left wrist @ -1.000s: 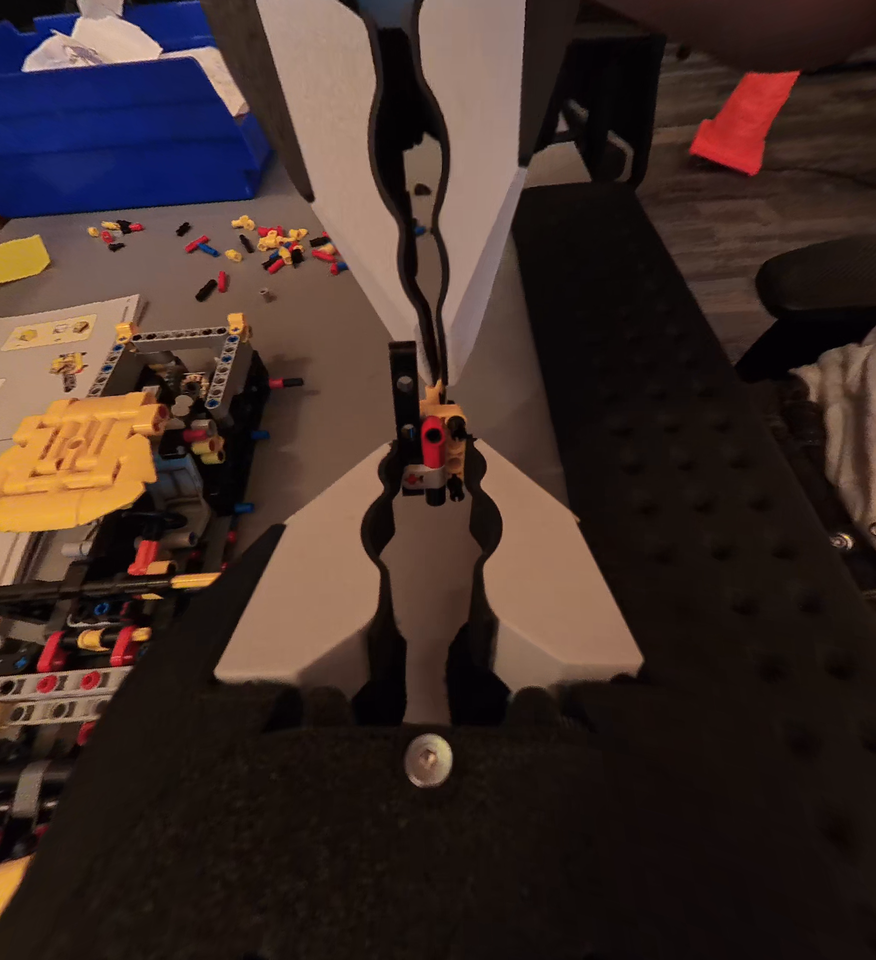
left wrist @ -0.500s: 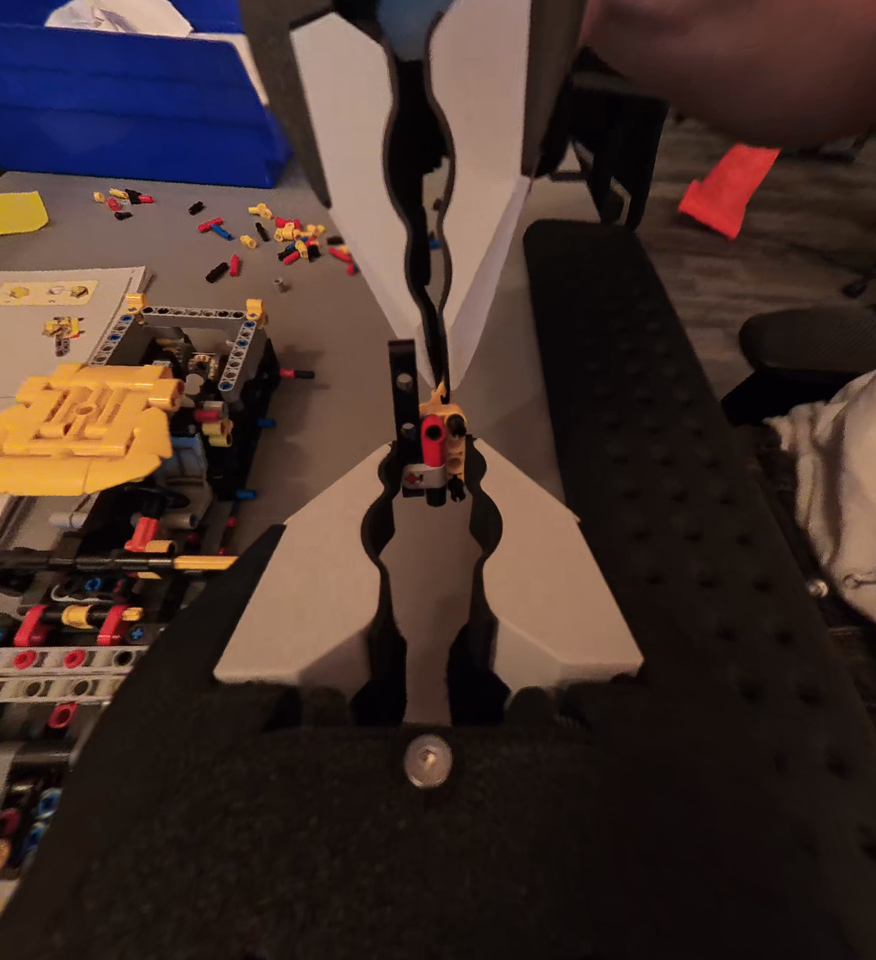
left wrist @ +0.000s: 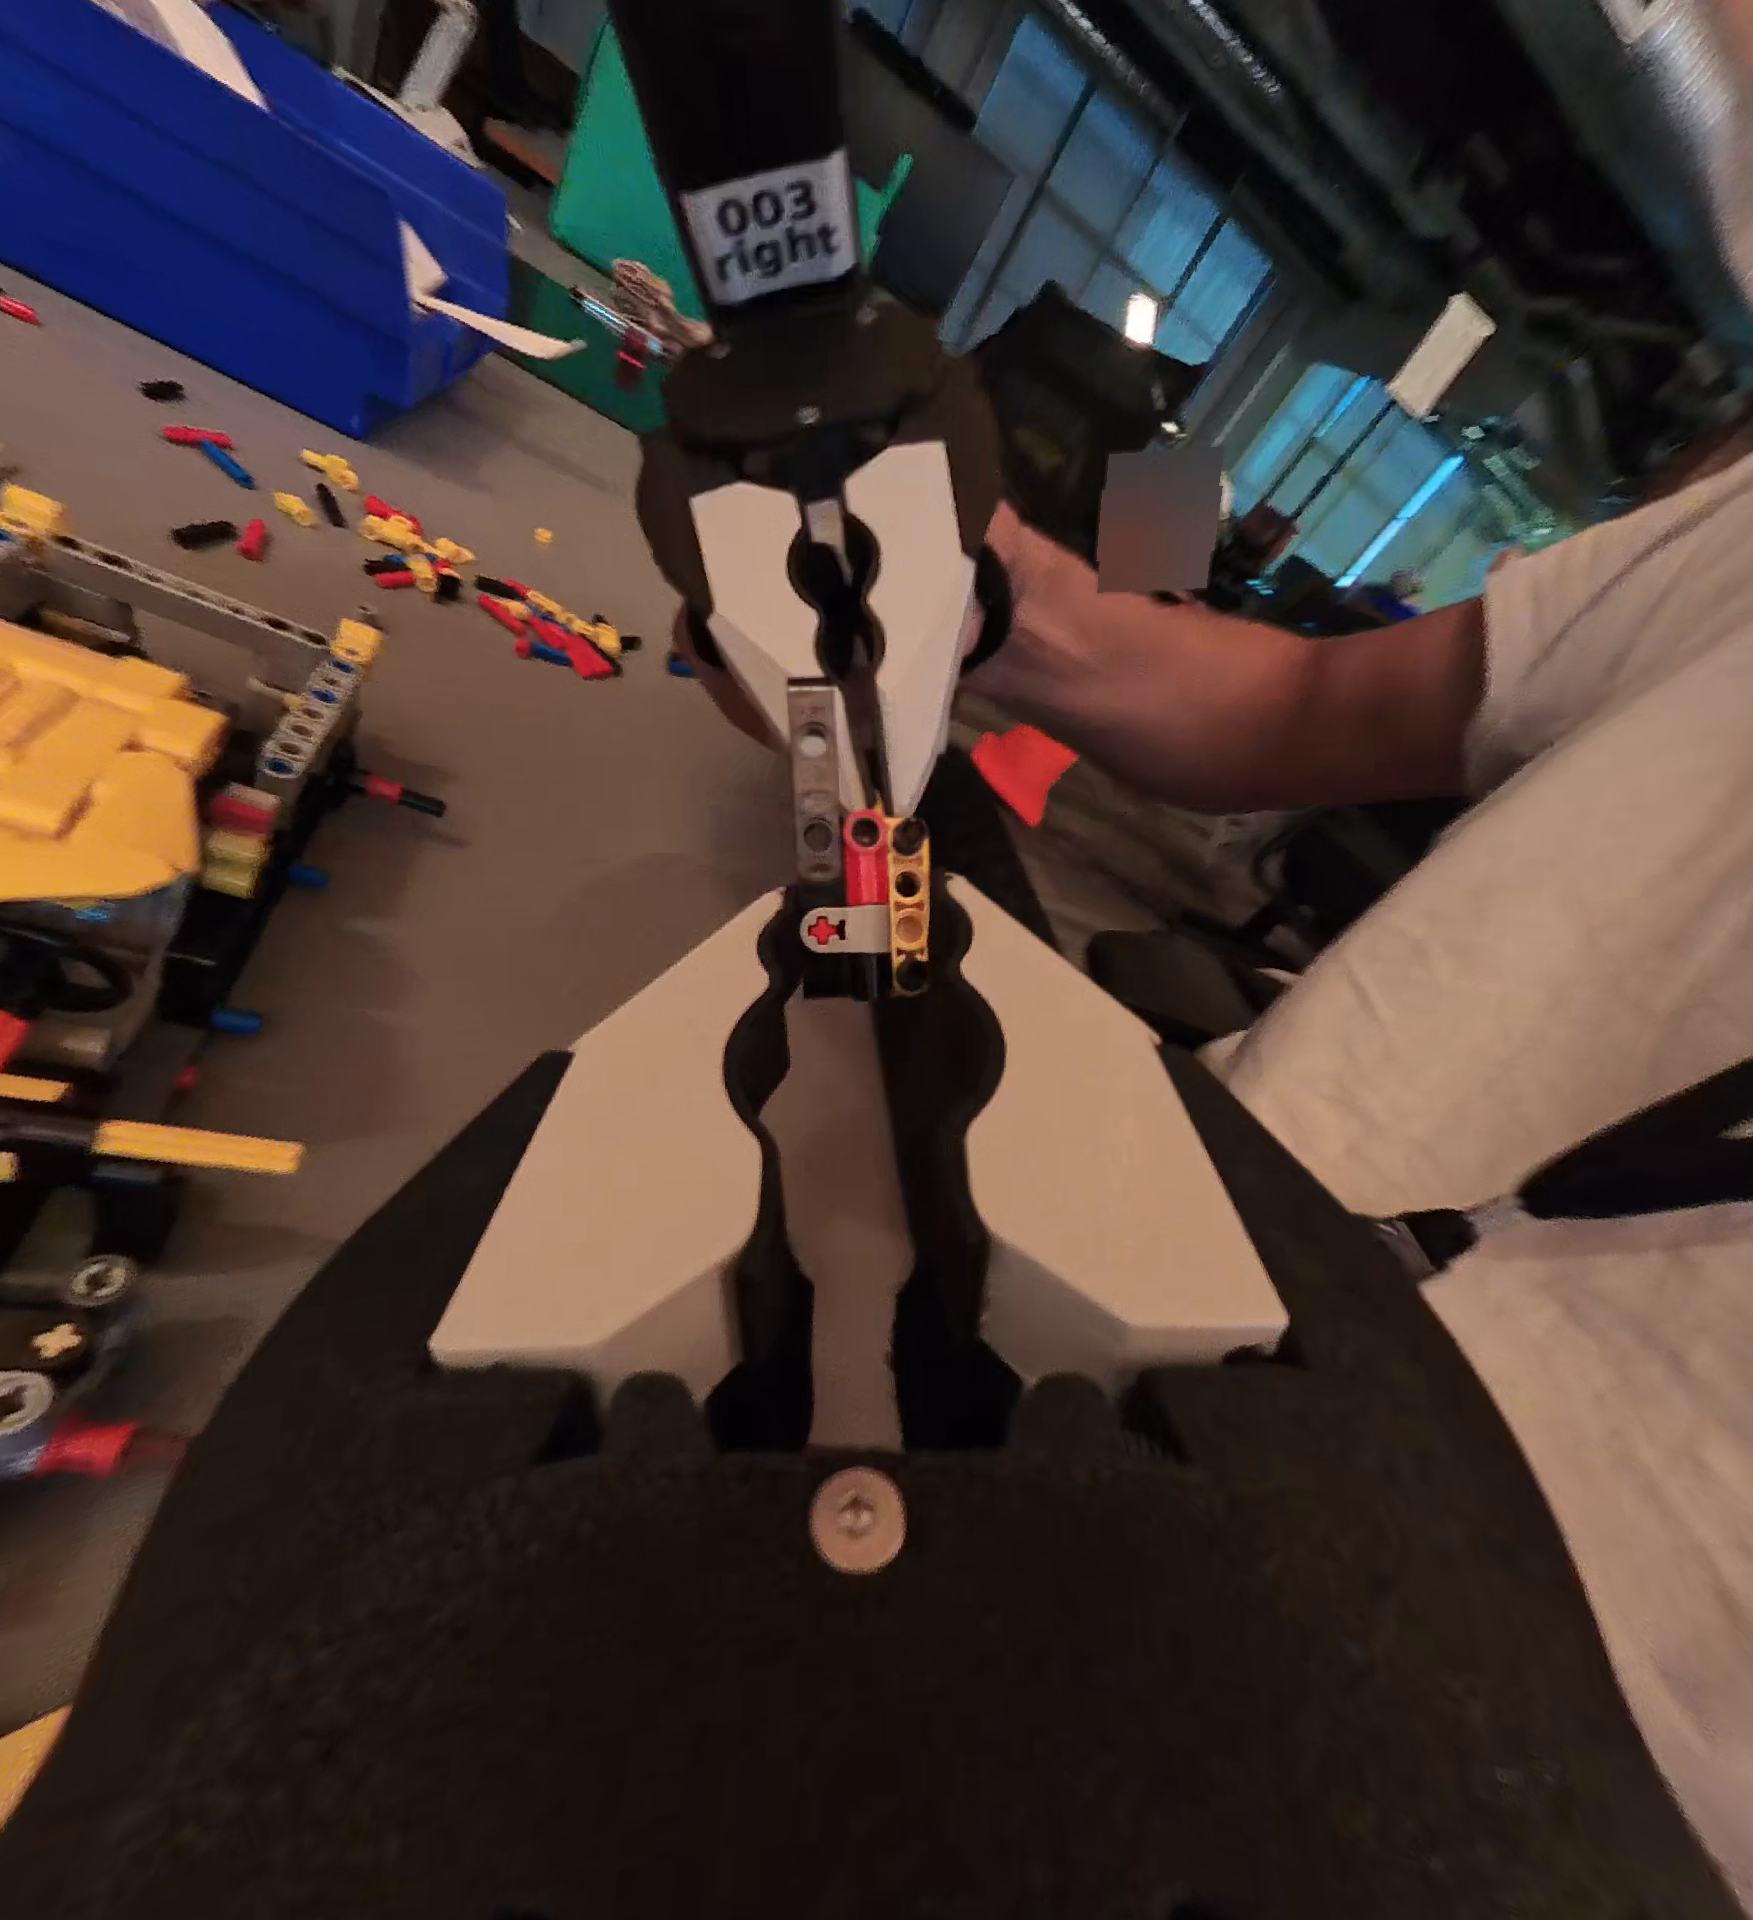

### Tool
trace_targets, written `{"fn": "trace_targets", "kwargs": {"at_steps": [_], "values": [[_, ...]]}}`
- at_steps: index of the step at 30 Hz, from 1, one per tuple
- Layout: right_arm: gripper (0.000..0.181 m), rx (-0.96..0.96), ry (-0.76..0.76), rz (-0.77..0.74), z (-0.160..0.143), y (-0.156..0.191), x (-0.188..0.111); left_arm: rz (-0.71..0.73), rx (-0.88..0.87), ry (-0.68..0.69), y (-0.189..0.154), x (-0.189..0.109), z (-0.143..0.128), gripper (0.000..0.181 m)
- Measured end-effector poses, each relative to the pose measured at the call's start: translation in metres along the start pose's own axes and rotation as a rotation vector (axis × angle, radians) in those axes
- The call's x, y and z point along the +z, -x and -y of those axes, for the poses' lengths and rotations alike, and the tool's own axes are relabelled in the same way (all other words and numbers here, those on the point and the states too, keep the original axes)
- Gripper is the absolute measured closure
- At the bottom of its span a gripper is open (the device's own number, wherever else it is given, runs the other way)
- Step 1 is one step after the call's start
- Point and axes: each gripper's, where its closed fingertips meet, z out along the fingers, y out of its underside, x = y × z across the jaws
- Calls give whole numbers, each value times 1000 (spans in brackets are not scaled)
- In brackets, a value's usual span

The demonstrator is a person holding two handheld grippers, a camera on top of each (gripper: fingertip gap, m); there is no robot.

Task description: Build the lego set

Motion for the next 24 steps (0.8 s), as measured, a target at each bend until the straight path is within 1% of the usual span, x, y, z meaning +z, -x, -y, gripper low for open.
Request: {"fn": "trace_targets", "kwargs": {"at_steps": [1,3,4,5,6,8,9,11,13,15,16,17,18,19,21,22,23,24], "values": [[181,13,-47,25,1,1,0,-22,-32,9,-1,-1,-1,158],[181,30,-123,26,1,-3,2,-9,-80,8,3,-6,-2,158],[181,40,-152,29,2,-6,2,-3,-91,33,2,-9,-6,158],[181,42,-169,7,0,-12,2,42,-78,80,5,-13,-13,158],[181,27,-142,-60,-7,-24,3,129,-34,150,13,-21,-23,158],[181,-87,26,-266,-34,-54,7,281,88,348,22,-39,-47,158],[181,-133,97,-321,-43,-61,9,332,143,428,22,-47,-54,158],[181,-241,210,-390,-51,-64,18,383,233,567,18,-58,-64,158],[180,-327,306,-442,-54,-64,24,400,290,647,13,-61,-69,158],[180,-371,359,-462,-55,-64,26,416,316,668,11,-59,-68,158],[176,-374,374,-457,-55,-64,26,414,322,673,10,-58,-68,158],[161,-367,379,-444,-55,-63,27,419,333,673,9,-57,-67,158],[153,-353,359,-407,-52,-57,29,429,344,671,9,-56,-64,158],[153,-342,287,-336,-42,-44,33,427,355,670,8,-54,-62,157],[153,-316,93,-165,-14,-10,41,413,372,654,3,-50,-55,157],[152,-296,30,-126,-4,-2,43,398,373,649,0,-47,-53,157],[152,-289,2,-118,1,-1,46,379,376,638,-4,-44,-49,157],[156,-305,-12,-122,3,-1,47,358,373,621,-8,-41,-46,157]]}}
